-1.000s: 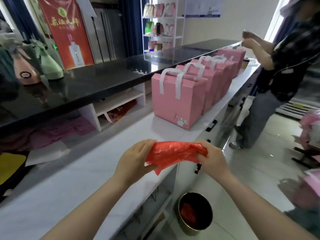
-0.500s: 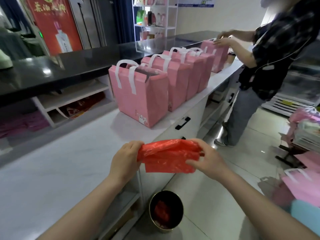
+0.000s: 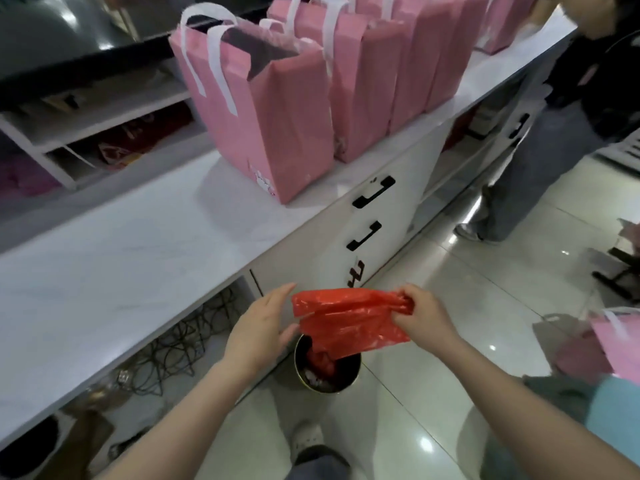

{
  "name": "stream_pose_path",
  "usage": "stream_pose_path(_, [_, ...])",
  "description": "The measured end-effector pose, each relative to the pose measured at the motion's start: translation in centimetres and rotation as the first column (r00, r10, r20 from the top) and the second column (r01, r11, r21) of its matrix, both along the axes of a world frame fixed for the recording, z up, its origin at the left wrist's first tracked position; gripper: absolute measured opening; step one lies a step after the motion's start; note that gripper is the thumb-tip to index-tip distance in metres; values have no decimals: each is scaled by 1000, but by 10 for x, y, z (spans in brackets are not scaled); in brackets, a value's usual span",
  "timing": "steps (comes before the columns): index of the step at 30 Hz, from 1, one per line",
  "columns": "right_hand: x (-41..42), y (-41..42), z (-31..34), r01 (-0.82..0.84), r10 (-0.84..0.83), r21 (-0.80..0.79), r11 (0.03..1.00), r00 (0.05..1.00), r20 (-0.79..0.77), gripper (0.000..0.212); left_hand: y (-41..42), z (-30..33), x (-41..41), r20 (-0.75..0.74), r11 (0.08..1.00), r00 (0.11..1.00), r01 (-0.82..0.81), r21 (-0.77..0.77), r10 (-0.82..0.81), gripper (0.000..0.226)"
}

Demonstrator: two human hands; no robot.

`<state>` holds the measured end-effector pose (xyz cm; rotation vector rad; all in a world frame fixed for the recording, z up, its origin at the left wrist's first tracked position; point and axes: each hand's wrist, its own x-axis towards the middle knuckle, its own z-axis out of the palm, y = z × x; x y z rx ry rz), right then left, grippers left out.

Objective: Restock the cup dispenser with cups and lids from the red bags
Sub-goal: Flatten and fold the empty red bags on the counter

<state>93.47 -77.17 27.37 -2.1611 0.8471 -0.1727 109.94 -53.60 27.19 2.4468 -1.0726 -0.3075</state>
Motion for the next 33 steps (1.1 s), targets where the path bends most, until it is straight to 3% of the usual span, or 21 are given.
stream_pose_path(8, [10,-23,-53,2,6,51,999,988,-153,24,-33,-48,11,-238,993,971,45,105,-19,62])
stream_pose_path(16, [33,-66,-104,-213,200,-22,977,944,-262,24,-63,-85,-4,-400,969,883,-207,137,246,60])
stream_pose_path(20, [46,-87,-137,-341,325,2,940,895,-306,22,-75,-105,-29,-464,887,764,-444,127,449,58])
stream_pose_path(26, [58,-95,-190,-546,516,-3,838,795,-318,19,-83,-147,-70,-549,746,575,-649,146,607,53])
stream_pose_path(33, [72,-68,-278,-790,721,-77,608,590,-364,27,-77,-205,-93,-639,563,340,-807,178,690,44])
